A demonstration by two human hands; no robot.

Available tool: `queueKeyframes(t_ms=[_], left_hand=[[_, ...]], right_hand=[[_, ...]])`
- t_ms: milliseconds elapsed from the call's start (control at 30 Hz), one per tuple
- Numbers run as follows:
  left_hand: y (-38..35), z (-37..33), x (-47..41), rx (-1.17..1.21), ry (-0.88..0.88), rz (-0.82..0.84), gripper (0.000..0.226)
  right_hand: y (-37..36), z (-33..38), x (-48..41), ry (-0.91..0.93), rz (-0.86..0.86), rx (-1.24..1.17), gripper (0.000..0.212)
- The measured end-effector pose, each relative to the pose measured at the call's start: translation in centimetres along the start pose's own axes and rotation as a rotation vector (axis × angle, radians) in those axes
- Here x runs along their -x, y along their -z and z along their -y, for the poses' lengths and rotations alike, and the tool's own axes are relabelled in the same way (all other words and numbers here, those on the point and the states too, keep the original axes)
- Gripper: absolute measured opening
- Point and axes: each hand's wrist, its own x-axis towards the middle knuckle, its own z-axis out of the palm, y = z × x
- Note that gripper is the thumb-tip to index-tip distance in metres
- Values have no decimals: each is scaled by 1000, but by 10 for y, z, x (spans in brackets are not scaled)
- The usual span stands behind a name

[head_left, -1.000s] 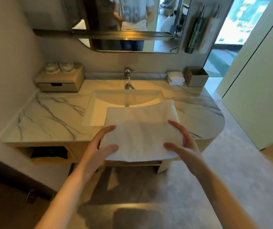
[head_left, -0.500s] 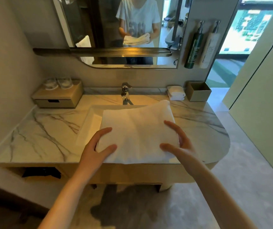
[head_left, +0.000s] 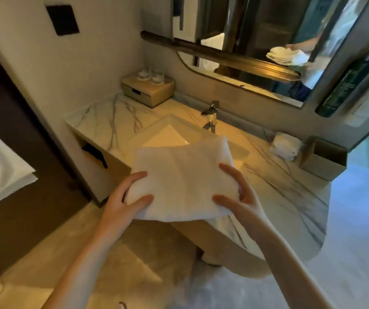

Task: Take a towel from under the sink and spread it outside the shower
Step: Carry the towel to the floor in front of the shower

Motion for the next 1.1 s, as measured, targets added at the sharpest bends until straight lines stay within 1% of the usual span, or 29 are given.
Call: queueKeyframes(t_ms=[100, 167, 300, 433, 633, 867, 1000, 1100], left_hand=[[5, -5, 48, 10, 44, -117, 44], [10, -7, 80, 22, 57, -177, 44], [17, -10, 148, -7, 40, -263, 45], [21, -5, 225, -36, 35, -335, 46], [14, 6, 369, -28, 12, -461, 46], [-10, 6, 565, -67, 65, -615, 48], [-28, -3, 644, -68, 96, -727, 47], [-44, -10, 687, -83, 107, -815, 47]], right_hand=[[-3, 2, 15, 24, 125, -33, 65], [-10, 2, 30, 29, 176, -48, 66], [-19, 0, 71, 63, 282, -64, 66], [-28, -4, 123, 67, 347, -76, 66], [-38, -22, 230, 64, 463, -89, 72], [-34, -31, 382, 50, 663, -89, 74], [-34, -29, 438, 47, 772, -59, 72], [-35, -27, 468, 61, 852, -48, 71]])
